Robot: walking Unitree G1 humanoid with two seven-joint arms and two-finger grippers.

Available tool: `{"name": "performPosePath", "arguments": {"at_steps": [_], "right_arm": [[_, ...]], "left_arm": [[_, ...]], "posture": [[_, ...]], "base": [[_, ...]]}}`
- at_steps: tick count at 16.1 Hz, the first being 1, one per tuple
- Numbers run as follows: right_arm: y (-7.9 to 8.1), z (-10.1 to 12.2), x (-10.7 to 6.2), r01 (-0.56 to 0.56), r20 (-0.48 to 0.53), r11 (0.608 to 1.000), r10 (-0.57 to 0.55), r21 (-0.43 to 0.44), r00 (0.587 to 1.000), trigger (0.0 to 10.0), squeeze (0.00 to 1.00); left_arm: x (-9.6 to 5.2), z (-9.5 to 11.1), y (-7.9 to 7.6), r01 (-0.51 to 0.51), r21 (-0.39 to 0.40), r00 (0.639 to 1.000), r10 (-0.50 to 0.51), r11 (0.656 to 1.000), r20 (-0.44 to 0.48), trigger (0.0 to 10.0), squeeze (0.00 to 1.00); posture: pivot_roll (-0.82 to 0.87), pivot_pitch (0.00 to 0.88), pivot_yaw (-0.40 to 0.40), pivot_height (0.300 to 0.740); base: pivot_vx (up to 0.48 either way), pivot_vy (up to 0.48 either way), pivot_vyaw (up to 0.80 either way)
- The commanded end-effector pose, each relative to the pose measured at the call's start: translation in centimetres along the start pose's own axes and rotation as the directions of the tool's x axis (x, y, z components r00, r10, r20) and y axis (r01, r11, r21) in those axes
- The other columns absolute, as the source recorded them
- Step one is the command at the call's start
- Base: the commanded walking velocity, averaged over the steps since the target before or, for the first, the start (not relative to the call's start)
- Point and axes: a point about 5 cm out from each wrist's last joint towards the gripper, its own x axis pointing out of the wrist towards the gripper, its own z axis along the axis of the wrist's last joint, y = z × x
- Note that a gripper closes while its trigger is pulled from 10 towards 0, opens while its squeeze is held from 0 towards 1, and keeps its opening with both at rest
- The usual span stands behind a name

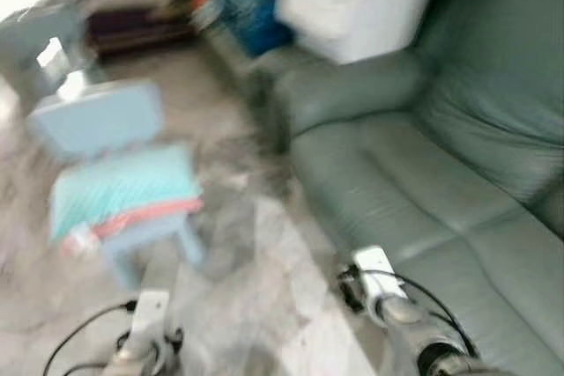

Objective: Move the pillow to the sofa

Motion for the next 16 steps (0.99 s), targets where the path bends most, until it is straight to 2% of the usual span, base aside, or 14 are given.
{"name": "performPosePath", "arguments": {"at_steps": [1, 16], "right_arm": [[0.21, 0.06, 0.02, -0.012, 0.005, 1.000, 0.012, -0.003, 1.000, 10.0, 0.00], [0.12, 0.13, 0.03, -0.010, 0.006, 1.000, 0.010, 0.011, 1.000, 10.0, 0.00]], "left_arm": [[0.07, 0.74, 0.08, -0.003, 0.004, 1.000, 0.003, 1.000, 0.017, 10.0, 0.00], [0.05, 0.45, -0.09, -0.004, -0.007, 1.000, 0.004, 1.000, 0.010, 10.0, 0.00]], "posture": [[-0.10, 0.000, -0.002, 0.740], [-0.10, 0.000, -0.002, 0.740]], "base": [[0.000, 0.000, 0.80], [0.000, 0.000, 0.80]]}}
